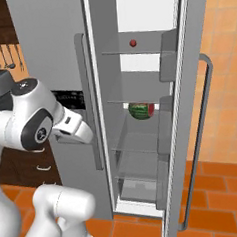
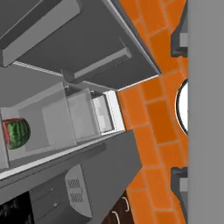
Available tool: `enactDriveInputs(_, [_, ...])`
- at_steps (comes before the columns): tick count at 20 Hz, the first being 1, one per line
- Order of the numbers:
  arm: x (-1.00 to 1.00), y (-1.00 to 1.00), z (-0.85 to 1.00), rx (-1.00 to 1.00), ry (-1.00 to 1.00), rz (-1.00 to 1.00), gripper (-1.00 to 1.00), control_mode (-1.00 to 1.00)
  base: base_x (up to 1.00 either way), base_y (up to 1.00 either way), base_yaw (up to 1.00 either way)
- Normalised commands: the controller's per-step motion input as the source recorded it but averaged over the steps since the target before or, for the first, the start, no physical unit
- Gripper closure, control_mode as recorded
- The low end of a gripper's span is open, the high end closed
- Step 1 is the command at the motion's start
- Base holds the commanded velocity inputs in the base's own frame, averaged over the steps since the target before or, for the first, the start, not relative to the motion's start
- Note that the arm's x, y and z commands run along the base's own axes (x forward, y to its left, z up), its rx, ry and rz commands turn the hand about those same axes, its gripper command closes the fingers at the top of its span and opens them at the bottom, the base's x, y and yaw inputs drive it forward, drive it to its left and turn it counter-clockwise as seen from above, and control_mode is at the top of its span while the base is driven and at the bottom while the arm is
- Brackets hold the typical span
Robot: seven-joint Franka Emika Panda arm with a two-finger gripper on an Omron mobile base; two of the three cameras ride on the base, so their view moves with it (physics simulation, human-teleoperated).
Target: Take the strawberry from the fridge and place it on top of the pancake, located on the dining counter.
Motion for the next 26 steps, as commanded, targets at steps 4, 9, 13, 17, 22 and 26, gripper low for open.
enactDriveInputs(4, [-0.04, 0.37, -0.08, -0.08, -0.01, 0.31, -1.00, -1.00, 0.00, 0.00, 0.00])
enactDriveInputs(9, [-0.18, 0.05, -0.31, 0.00, 0.00, 0.25, -1.00, -1.00, 0.00, 0.00, 0.00])
enactDriveInputs(13, [-0.21, 0.00, -0.44, 0.01, 0.00, 0.07, -1.00, -1.00, 0.00, 0.00, 0.00])
enactDriveInputs(17, [0.00, 0.00, 0.00, 0.00, 0.00, 0.00, -1.00, -1.00, 0.00, 0.00, 0.00])
enactDriveInputs(22, [0.00, 0.00, 0.00, 0.00, 0.00, 0.00, -1.00, -1.00, 0.00, 0.00, 0.00])
enactDriveInputs(26, [-0.01, 0.00, 0.00, 0.00, 0.00, -0.01, -1.00, 1.00, 0.00, 0.01, -0.15])
